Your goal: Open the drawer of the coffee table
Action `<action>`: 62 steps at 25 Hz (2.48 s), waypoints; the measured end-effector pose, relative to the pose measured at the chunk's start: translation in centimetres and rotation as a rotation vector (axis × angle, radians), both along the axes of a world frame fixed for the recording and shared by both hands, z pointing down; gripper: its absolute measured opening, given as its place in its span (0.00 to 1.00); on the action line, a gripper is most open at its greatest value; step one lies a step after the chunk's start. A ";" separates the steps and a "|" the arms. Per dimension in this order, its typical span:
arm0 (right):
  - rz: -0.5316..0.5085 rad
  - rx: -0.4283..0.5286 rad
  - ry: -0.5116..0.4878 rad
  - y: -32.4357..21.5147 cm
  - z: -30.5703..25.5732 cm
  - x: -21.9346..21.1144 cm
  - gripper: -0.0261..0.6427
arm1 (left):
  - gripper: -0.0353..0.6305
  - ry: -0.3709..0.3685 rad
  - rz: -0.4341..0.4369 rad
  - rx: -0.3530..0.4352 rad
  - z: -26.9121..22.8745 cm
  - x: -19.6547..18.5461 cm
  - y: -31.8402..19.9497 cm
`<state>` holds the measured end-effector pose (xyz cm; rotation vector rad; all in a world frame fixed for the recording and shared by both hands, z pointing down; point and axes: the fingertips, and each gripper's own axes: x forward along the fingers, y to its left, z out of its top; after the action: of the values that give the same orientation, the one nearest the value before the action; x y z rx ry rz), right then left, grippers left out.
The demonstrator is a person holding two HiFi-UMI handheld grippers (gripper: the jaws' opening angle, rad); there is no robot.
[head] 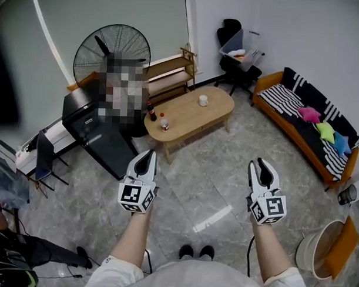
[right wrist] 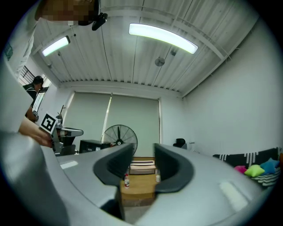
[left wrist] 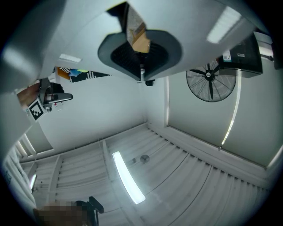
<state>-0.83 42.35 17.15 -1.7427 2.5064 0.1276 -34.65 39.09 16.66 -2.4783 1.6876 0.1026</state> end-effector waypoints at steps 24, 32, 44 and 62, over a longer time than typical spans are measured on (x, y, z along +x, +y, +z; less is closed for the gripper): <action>-0.015 -0.031 -0.026 -1.7 1.8 2.1 0.92 | 0.79 0.006 0.033 0.016 0.1 2.5 -1.8; -0.024 -0.039 -0.029 -3.4 3.0 5.3 0.92 | 0.79 -0.007 0.024 0.010 1.4 5.7 -2.9; 0.022 -0.068 -0.002 -11.2 5.2 6.6 0.92 | 0.79 0.000 0.063 -0.017 4.6 6.9 -12.8; 0.111 -0.081 0.038 -26.8 4.1 4.4 0.92 | 0.79 0.024 0.174 -0.018 4.7 6.2 -32.1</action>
<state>3.61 15.53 21.25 -1.9293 2.4732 0.0672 -28.42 7.03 21.34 -2.6432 1.4842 0.1364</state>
